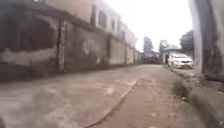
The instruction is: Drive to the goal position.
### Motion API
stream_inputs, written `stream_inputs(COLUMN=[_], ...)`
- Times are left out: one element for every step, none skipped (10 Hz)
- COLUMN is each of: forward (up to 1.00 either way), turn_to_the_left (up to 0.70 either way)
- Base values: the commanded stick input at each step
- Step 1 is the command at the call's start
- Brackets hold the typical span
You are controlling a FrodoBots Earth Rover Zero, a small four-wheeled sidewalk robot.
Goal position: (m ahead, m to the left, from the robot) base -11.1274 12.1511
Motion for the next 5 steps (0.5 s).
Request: stream_inputs(forward=[0.0,0.0,0.0,0.0,0.0], turn_to_the_left=[0.45,0.45,0.45,0.45,0.45])
